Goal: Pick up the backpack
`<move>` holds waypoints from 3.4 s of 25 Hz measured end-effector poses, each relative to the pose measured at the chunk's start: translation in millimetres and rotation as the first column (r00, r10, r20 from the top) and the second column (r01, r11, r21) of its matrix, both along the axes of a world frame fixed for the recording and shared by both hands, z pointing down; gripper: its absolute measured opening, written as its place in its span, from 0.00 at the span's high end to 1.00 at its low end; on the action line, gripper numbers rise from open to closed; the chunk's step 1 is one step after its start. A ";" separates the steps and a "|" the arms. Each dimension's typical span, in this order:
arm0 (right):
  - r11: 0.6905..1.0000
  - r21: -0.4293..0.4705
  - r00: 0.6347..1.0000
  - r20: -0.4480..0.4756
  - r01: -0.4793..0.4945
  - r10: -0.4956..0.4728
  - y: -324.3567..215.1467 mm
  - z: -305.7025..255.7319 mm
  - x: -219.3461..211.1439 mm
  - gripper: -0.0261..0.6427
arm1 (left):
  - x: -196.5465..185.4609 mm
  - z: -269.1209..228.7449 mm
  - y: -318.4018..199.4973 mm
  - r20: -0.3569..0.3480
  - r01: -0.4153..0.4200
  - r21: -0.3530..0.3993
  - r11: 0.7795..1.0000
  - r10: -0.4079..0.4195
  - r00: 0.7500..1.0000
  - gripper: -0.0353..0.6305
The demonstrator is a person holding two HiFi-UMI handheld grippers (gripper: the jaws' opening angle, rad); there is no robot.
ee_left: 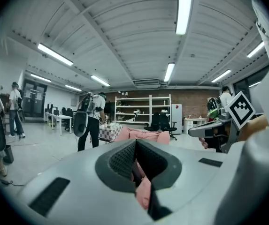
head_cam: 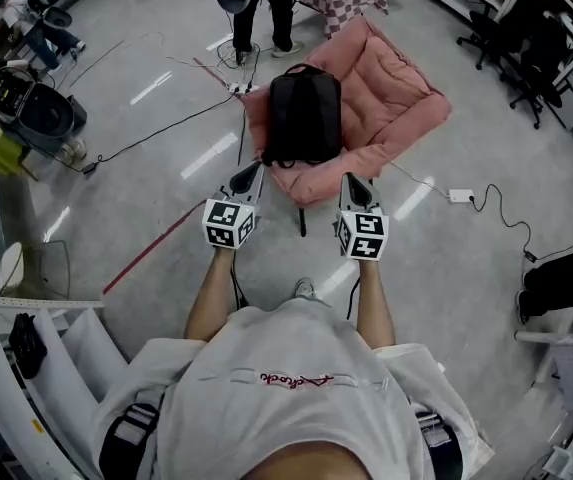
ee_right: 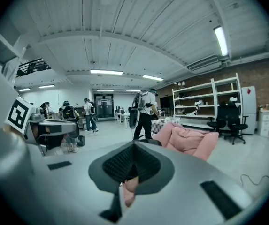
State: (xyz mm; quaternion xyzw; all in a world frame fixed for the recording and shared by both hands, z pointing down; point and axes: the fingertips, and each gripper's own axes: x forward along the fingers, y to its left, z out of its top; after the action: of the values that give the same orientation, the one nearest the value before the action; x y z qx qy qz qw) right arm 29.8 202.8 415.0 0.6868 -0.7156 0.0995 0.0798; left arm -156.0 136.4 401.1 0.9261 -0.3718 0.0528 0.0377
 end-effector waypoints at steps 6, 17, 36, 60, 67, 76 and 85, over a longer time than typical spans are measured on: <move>0.999 -0.013 0.999 0.004 0.044 -0.044 -27.9 7.5 31.7 0.93 | 30.1 6.4 -21.0 0.004 0.026 -0.013 1.000 -0.026 1.000 0.93; 0.997 -0.038 0.997 0.026 0.073 -0.072 -75.9 24.7 48.9 0.93 | 42.8 23.1 -61.1 0.013 0.074 -0.047 0.996 -0.073 0.997 0.93; 0.998 -0.061 0.999 -0.024 0.029 -0.031 -225.6 30.7 79.9 0.93 | 79.4 44.8 -215.6 -0.027 0.020 -0.081 0.997 -0.022 0.999 0.93; 0.988 -0.106 0.994 -0.040 -0.110 0.106 -366.9 35.3 103.9 0.93 | 94.0 64.2 -386.4 -0.017 -0.099 -0.147 0.984 0.097 0.995 0.93; 0.989 -0.137 0.999 -0.008 -0.048 0.048 -369.1 52.2 120.4 0.93 | 108.0 75.8 -384.1 0.025 -0.040 -0.170 0.985 0.045 0.999 0.93; 0.983 -0.184 1.000 0.019 0.019 -0.016 -400.6 74.8 139.8 0.93 | 118.6 91.1 -401.1 0.036 0.042 -0.203 0.978 -0.035 0.999 0.93; 0.956 -0.288 0.998 0.048 0.051 -0.038 -410.8 129.8 145.1 0.93 | 118.3 146.0 -404.3 0.082 0.074 -0.299 0.951 -0.052 0.995 0.93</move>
State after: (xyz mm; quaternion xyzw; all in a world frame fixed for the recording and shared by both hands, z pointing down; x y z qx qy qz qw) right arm 174.9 -207.9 544.8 0.6492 -0.7101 0.2157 0.1666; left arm -37.7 -267.9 547.0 0.8946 -0.3897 0.1415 0.1668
